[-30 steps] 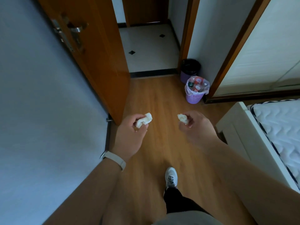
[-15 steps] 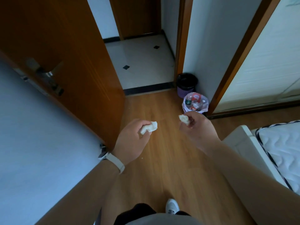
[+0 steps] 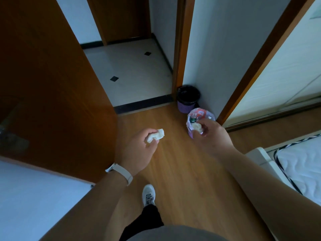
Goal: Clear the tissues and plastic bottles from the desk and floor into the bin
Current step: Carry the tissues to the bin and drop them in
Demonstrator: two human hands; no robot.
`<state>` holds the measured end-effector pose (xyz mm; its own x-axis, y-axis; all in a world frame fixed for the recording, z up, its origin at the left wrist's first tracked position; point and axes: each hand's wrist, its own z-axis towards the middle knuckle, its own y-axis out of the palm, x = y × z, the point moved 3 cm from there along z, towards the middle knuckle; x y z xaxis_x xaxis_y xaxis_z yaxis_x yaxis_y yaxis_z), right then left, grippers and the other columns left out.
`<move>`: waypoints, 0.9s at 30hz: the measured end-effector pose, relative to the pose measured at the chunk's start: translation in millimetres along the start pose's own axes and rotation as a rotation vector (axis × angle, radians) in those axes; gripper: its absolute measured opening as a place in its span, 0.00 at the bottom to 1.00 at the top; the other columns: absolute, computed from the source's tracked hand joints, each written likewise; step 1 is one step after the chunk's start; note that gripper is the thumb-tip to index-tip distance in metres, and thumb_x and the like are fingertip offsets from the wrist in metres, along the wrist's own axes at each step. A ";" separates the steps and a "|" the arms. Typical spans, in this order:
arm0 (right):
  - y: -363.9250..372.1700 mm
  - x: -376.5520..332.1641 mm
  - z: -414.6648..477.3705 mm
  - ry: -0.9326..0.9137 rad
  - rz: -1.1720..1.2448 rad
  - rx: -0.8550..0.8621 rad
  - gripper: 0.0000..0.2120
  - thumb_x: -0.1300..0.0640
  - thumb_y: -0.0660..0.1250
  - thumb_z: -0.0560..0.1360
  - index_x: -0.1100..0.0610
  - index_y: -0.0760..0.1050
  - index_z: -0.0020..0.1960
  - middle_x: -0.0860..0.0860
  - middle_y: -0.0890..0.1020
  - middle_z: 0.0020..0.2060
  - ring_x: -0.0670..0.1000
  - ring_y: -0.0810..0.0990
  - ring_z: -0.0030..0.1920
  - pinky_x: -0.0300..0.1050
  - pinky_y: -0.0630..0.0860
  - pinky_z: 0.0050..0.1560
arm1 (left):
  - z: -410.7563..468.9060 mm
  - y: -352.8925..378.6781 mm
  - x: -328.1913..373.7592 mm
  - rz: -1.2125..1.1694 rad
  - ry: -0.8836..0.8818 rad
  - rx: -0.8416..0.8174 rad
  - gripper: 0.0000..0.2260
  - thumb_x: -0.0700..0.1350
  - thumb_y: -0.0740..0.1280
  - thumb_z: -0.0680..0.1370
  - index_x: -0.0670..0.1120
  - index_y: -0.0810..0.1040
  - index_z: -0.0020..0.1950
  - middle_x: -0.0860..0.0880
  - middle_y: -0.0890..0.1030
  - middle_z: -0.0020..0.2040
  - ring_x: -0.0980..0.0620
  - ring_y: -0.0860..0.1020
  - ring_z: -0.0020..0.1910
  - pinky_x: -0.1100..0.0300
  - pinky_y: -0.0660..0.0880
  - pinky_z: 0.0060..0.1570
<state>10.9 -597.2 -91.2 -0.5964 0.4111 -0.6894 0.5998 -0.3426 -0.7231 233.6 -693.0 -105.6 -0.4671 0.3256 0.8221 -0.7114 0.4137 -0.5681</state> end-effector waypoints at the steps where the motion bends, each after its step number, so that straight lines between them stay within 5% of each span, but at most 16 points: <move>1: 5.6 -8.1 14.3 0.009 -0.015 0.012 0.12 0.52 0.67 0.75 0.49 0.75 0.59 0.35 0.73 0.39 0.39 0.75 0.40 0.31 0.69 0.34 | 17.6 -7.9 -6.4 -0.018 -0.002 -0.005 0.11 0.43 0.69 0.77 0.54 0.78 0.57 0.61 0.78 0.52 0.59 0.78 0.51 0.55 0.79 0.50; 8: 42.4 -59.1 101.3 0.056 -0.073 0.098 0.12 0.53 0.68 0.75 0.51 0.77 0.58 0.38 0.72 0.42 0.34 0.73 0.39 0.27 0.66 0.36 | 135.8 -62.5 -47.6 -0.079 0.022 -0.058 0.11 0.44 0.69 0.77 0.57 0.77 0.57 0.59 0.79 0.53 0.58 0.79 0.50 0.54 0.80 0.50; 14: 48.4 -74.2 152.4 0.093 -0.100 0.125 0.08 0.52 0.67 0.75 0.49 0.77 0.53 0.43 0.77 0.42 0.39 0.74 0.38 0.36 0.69 0.34 | 209.2 -75.0 -60.1 -0.094 0.029 -0.081 0.11 0.44 0.69 0.77 0.57 0.76 0.57 0.61 0.78 0.51 0.57 0.79 0.49 0.51 0.81 0.48; 27: 56.6 -24.6 291.0 0.210 -0.056 0.200 0.10 0.51 0.68 0.75 0.50 0.77 0.55 0.46 0.79 0.46 0.46 0.75 0.43 0.38 0.69 0.40 | 368.0 -31.1 -64.8 -0.020 0.103 -0.158 0.10 0.44 0.69 0.77 0.53 0.77 0.57 0.56 0.79 0.51 0.58 0.78 0.48 0.55 0.80 0.46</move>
<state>-95.7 -872.5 -127.5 -0.4896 0.5925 -0.6397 0.4397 -0.4658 -0.7679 92.8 -1039.9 -127.1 -0.3917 0.3983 0.8294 -0.6247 0.5466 -0.5576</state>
